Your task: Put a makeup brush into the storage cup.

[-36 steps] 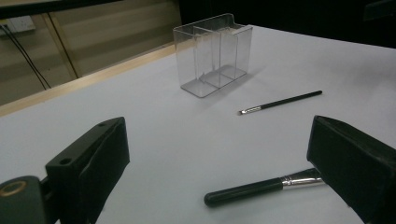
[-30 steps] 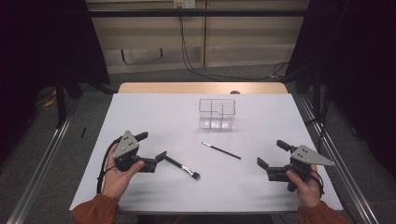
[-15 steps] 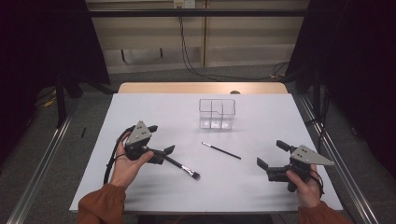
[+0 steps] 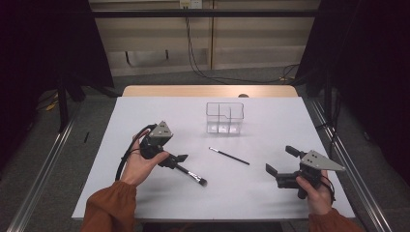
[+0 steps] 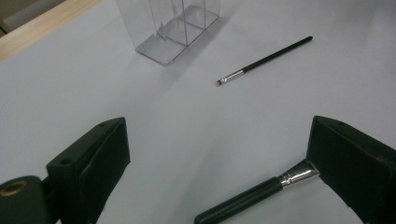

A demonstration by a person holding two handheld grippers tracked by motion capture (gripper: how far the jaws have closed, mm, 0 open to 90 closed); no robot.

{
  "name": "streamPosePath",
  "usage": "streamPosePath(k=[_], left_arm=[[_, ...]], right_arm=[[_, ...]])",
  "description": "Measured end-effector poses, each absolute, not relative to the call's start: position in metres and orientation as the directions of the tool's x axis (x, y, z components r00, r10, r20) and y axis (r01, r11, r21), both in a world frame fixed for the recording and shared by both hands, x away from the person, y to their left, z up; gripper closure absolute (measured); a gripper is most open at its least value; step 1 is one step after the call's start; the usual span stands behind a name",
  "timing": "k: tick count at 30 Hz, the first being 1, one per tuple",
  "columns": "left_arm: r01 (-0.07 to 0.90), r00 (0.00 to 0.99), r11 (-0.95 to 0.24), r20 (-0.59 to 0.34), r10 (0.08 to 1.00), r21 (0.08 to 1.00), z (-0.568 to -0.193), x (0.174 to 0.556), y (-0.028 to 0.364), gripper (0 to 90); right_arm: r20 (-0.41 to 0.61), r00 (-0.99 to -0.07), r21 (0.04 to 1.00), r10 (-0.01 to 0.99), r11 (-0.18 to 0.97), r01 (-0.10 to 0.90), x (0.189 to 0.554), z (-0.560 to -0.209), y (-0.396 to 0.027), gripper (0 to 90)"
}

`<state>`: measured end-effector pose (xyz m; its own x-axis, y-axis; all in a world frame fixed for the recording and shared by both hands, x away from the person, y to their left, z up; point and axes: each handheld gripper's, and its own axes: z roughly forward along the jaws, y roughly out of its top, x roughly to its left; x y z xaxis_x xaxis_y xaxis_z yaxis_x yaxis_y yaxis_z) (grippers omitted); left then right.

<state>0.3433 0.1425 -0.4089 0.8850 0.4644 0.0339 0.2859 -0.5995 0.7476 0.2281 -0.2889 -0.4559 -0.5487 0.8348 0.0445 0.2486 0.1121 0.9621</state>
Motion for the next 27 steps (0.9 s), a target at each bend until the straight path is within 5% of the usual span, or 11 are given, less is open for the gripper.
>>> streamPosePath(k=[19, 27], left_arm=[[0.229, 0.965, -0.867, 0.012, 0.260, 0.442, -0.421, 0.355, 0.113, 5.3], [0.242, 0.968, -0.894, -0.033, 0.249, 0.376, -0.433, 0.361, 0.113, 6.7]], right_arm=[[0.040, -0.560, 0.960, 0.827, 0.123, 0.250, 0.228, -0.456, -0.289, 0.0], [0.045, -0.562, 0.958, 0.826, 0.123, 0.258, 0.229, -0.457, -0.289, 0.0]])
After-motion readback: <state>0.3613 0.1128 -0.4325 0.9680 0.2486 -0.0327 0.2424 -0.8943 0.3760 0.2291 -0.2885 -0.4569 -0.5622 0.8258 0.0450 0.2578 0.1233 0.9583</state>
